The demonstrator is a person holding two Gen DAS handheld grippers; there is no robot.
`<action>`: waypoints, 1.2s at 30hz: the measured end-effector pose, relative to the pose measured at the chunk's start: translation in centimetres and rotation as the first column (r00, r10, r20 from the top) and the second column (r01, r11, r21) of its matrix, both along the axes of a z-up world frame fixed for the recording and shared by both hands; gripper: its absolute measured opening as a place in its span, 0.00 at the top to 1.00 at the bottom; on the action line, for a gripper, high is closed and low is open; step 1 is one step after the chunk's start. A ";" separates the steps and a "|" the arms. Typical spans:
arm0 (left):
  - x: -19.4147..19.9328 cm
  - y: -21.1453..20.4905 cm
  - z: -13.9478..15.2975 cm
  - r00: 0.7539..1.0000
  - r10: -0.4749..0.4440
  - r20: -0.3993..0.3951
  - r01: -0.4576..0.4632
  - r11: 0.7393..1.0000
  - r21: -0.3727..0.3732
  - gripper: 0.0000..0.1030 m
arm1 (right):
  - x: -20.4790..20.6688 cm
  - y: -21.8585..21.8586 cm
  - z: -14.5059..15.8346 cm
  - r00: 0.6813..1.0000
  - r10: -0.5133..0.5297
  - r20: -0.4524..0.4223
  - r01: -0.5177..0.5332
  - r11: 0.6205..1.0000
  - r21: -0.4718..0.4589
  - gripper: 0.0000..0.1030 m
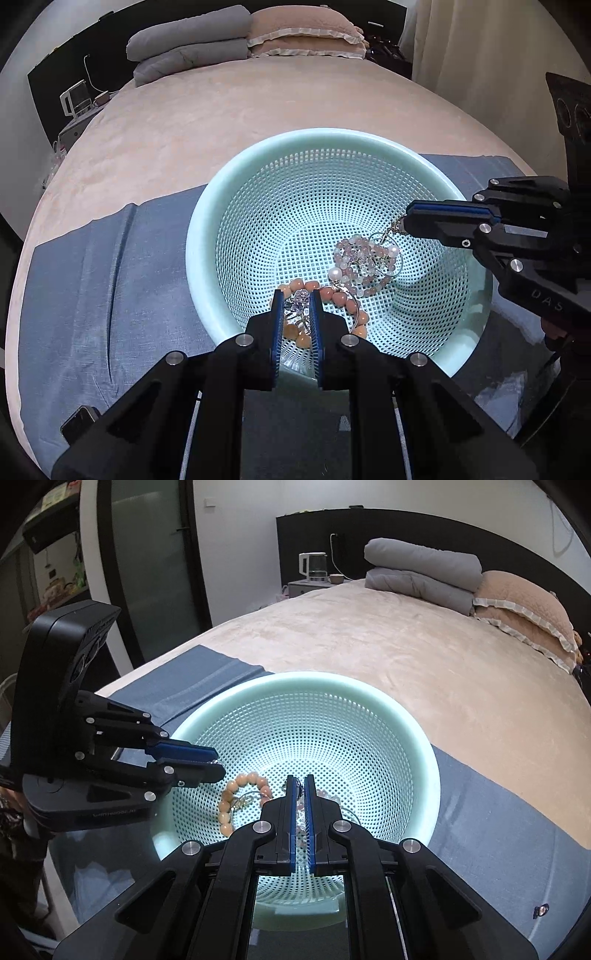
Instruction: Organize jewelry
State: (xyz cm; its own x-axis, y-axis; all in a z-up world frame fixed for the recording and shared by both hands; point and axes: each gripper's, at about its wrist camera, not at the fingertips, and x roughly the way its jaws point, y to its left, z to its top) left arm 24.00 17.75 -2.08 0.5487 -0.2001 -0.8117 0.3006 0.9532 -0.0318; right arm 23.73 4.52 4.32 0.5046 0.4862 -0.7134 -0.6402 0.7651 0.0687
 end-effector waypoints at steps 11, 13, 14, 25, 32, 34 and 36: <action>-0.3 0.3 0.3 1.000 0.011 0.006 -0.011 1.000 -0.010 0.72 | -0.4 -0.8 -0.3 1.000 -0.020 -0.006 0.020 1.000 -0.016 0.93; -0.8 0.2 0.8 0.999 0.017 0.038 -0.017 1.000 -0.006 0.50 | -0.3 -1.3 0.1 0.999 -0.043 -0.003 0.043 0.999 -0.004 0.84; -1.1 0.1 1.2 0.998 0.022 0.056 -0.022 1.000 -0.003 0.40 | -0.4 -1.5 0.2 0.998 -0.058 0.002 0.058 0.998 -0.001 0.68; -5.1 0.7 4.8 0.980 0.149 0.131 -0.146 0.989 -0.032 0.06 | -3.0 -7.4 3.5 0.974 -0.228 -0.008 0.227 0.967 0.120 0.14; -9.7 -2.0 7.0 0.970 0.131 0.206 -0.138 0.990 0.019 0.05 | -6.5 -9.1 4.4 0.959 -0.282 0.013 0.279 0.956 0.094 0.12; -10.8 -2.9 7.3 0.970 0.130 0.206 -0.140 0.990 0.034 0.05 | -7.7 -9.3 4.5 0.958 -0.285 0.027 0.282 0.956 0.084 0.11; -11.7 -3.3 7.6 0.969 0.127 0.214 -0.137 0.990 0.033 0.05 | -8.8 -9.5 4.5 0.954 -0.298 0.042 0.294 0.953 0.071 0.11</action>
State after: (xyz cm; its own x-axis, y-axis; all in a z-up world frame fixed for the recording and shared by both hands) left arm 12.26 14.41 5.50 0.7274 -0.0791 -0.6817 0.1674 0.9838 0.0645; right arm 14.90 -4.98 8.85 0.6680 0.3524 -0.6554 -0.3896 0.9160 0.0954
